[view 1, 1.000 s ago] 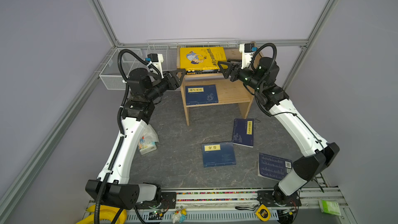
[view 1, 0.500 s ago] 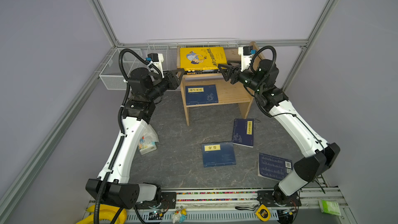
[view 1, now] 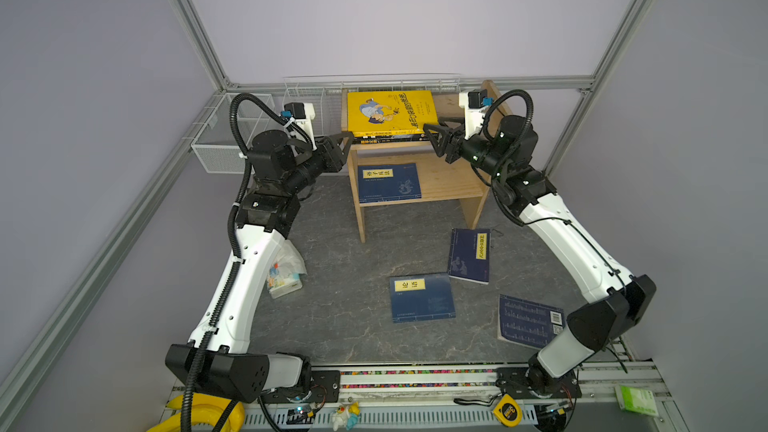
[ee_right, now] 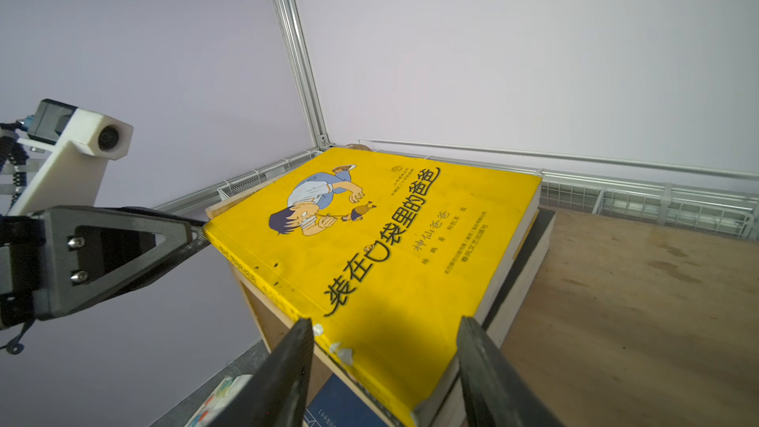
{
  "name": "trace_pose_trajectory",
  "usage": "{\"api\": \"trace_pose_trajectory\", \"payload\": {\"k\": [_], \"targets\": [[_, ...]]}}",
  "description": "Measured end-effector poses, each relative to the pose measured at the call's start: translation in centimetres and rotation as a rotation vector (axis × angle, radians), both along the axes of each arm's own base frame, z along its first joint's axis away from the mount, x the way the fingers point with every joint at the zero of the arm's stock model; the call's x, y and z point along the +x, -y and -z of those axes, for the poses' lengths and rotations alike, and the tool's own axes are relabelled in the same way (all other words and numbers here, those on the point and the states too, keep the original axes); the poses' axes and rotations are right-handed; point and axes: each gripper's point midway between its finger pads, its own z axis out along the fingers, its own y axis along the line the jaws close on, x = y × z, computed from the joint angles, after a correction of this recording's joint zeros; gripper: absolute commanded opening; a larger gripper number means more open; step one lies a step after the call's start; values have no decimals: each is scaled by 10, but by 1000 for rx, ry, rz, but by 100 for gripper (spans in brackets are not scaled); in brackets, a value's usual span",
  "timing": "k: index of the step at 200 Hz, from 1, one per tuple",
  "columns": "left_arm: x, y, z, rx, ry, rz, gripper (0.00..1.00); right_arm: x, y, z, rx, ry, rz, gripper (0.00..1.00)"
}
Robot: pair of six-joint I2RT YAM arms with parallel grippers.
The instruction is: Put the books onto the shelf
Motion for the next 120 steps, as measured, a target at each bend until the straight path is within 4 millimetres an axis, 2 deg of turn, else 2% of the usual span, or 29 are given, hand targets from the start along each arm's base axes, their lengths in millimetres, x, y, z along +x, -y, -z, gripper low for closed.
{"api": "trace_pose_trajectory", "payload": {"k": [32, 86, 120], "targets": [[2, -1, 1, 2, -7, -10, 32, 1, 2, 1, -9, 6, 6, 49], [3, -2, 0, 4, -12, -18, 32, 3, 3, 1, -13, 8, 14, 45], [15, -2, 2, 7, 3, -40, 31, 3, 3, 2, -21, 13, 20, 45]]}}
